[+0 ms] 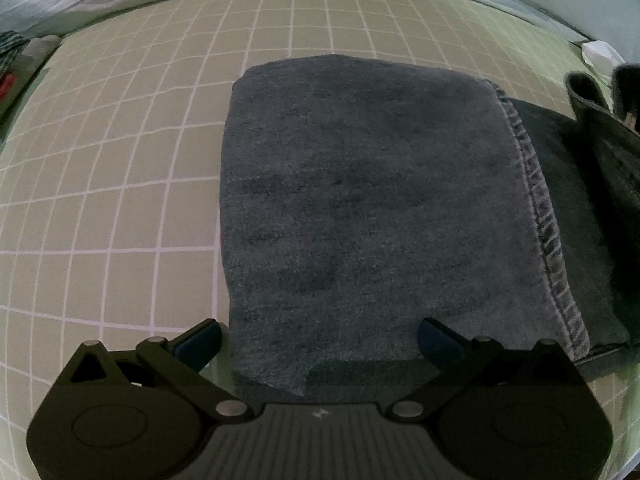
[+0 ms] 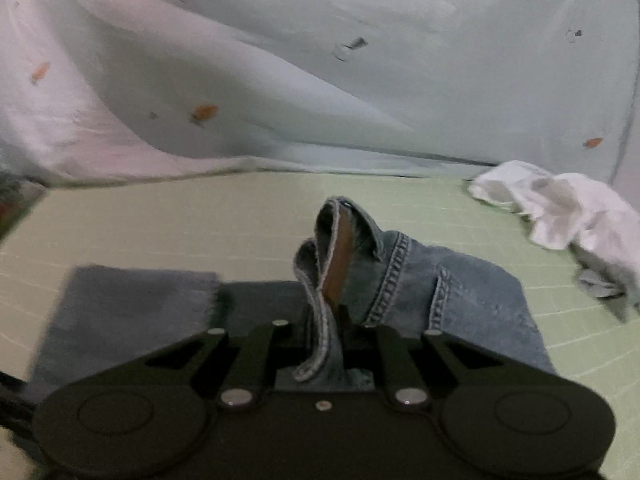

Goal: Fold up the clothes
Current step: 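Grasp the jeans waist with the right gripper and fold it over the legs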

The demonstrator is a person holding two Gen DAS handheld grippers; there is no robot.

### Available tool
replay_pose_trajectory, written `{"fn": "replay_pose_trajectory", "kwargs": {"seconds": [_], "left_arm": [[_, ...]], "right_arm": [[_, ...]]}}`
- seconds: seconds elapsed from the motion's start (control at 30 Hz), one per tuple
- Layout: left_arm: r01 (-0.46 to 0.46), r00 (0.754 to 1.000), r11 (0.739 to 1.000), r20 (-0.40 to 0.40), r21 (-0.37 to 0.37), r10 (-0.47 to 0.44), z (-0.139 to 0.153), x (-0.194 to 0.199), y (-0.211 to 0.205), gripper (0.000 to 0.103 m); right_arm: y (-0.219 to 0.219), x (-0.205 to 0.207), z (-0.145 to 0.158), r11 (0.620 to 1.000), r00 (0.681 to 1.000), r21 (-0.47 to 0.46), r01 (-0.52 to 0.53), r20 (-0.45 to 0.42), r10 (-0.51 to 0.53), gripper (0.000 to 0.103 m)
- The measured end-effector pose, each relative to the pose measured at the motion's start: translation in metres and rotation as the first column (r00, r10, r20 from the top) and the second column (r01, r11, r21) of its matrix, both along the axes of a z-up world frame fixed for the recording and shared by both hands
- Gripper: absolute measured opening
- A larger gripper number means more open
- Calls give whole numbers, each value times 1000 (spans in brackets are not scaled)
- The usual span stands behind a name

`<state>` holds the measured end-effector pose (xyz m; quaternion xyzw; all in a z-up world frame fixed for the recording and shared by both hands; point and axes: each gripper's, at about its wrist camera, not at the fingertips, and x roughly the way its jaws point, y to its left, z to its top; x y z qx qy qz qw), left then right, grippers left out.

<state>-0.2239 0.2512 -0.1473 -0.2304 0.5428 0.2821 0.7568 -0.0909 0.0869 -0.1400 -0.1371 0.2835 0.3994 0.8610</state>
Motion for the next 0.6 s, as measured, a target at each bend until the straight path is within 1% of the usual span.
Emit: {"fn": "replay_pose_trajectory", "kwargs": {"seconds": [0.07,0.13,0.17,0.2,0.23,0.3,0.33,0.37,0.4,0.43,0.53,0.6], "left_arm": [[-1,1000,1000,0,0,1,-1,0,0,103],[-2,1000,1000,0,1,2,-2,0,0,103],[-2,1000,1000,0,1,2,-3,1,0,103],[0,1000,1000,1,2,0,-2,-1,1,103],[1,1000,1000,1,2,-1,-2,-2,1,103],[2,1000,1000,3,3,-2,-2,-3,2,103],[1,1000,1000,3,3,-1,-3,-3,2,103],[0,1000,1000,2,3,0,-3,-2,2,103],[-1,1000,1000,1,3,1,-4,-2,3,103],[2,1000,1000,1,3,-2,-4,-3,4,103],[7,1000,1000,-1,2,-7,-7,-5,6,103],[9,1000,1000,1,3,-9,-7,-5,7,103]], "right_arm": [[9,-16,-10,996,996,-19,-88,-23,87,12],[23,-28,-34,984,988,-100,-150,-48,146,13],[29,-30,-46,977,986,-138,-159,-70,151,22],[33,-31,-58,972,985,-172,-157,-97,142,28],[35,-31,-62,970,984,-183,-161,-111,143,35],[36,-28,-62,969,981,-178,-171,-125,150,43],[36,-24,-58,970,980,-173,-172,-133,150,53],[35,-18,-55,972,980,-163,-167,-139,145,67],[32,-15,-51,976,981,-150,-157,-141,136,75],[28,-12,-47,980,982,-134,-146,-138,128,86],[8,-2,-29,990,985,-67,-121,-132,111,86],[-7,7,-16,995,988,-21,-96,-125,93,88]]}}
